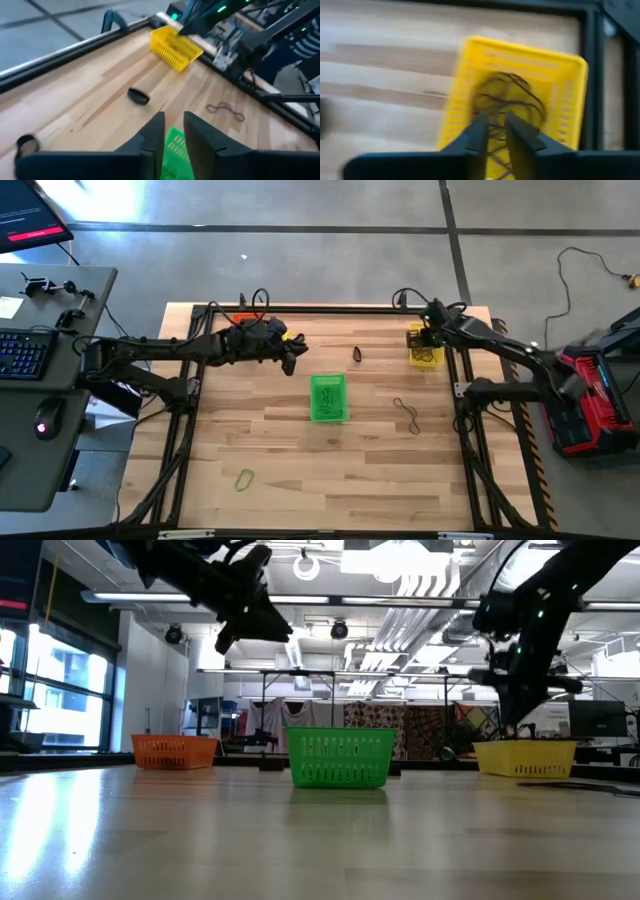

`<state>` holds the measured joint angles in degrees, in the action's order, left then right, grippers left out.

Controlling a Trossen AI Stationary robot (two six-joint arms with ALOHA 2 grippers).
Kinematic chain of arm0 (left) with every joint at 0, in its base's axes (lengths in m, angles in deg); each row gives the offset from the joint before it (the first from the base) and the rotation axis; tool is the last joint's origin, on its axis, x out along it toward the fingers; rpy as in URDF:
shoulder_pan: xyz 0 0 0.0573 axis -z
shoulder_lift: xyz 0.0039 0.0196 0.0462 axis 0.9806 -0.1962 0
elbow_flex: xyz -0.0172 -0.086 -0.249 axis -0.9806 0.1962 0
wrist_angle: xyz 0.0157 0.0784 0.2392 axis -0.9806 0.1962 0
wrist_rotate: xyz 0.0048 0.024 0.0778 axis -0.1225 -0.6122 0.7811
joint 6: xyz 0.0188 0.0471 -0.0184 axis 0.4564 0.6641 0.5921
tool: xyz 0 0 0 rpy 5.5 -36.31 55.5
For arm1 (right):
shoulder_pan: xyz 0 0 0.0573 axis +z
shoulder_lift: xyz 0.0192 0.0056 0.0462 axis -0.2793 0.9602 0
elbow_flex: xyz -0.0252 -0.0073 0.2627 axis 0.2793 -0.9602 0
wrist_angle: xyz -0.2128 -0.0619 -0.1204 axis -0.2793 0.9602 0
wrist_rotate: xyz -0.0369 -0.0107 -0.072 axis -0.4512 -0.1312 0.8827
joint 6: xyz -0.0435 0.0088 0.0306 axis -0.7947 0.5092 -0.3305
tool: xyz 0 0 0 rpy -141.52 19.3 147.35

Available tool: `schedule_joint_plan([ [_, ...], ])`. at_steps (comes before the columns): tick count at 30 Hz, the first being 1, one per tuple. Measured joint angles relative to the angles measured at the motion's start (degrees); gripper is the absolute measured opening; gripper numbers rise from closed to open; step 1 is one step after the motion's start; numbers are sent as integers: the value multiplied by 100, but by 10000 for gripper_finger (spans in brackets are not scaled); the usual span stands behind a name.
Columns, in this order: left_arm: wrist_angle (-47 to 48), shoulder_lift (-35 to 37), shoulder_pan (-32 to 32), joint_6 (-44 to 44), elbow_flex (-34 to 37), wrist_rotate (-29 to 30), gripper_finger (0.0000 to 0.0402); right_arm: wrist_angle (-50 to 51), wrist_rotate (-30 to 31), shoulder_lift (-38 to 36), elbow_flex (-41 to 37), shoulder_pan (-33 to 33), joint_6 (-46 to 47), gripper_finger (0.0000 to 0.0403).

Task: Sort rubber bands into baskets
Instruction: Put the black rubber band into the orange bin

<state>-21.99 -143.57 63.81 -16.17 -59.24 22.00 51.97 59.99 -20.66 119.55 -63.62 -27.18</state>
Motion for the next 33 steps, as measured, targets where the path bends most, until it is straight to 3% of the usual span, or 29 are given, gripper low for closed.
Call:
schedule_joint_plan([
  [3,243,0,-153,86,0,-134,31,-132,-220,-570,0,313,-145,11],
  [6,352,-2,-303,219,0,-242,6,-421,-467,-1028,0,707,-145,14],
  [10,462,-13,-513,422,0,-508,2,-917,-690,-1417,0,1387,-347,4],
  [17,1113,-132,-776,845,0,-649,0,-2294,-1184,-1523,0,2664,-1035,2],
  [25,1302,-534,-952,972,-29,-789,0,-3028,-1133,-1454,-2,3490,-1046,0],
  [33,2592,-1422,-1163,1872,-1067,-186,0,-3038,-705,-1454,-5,3751,-1001,0],
])
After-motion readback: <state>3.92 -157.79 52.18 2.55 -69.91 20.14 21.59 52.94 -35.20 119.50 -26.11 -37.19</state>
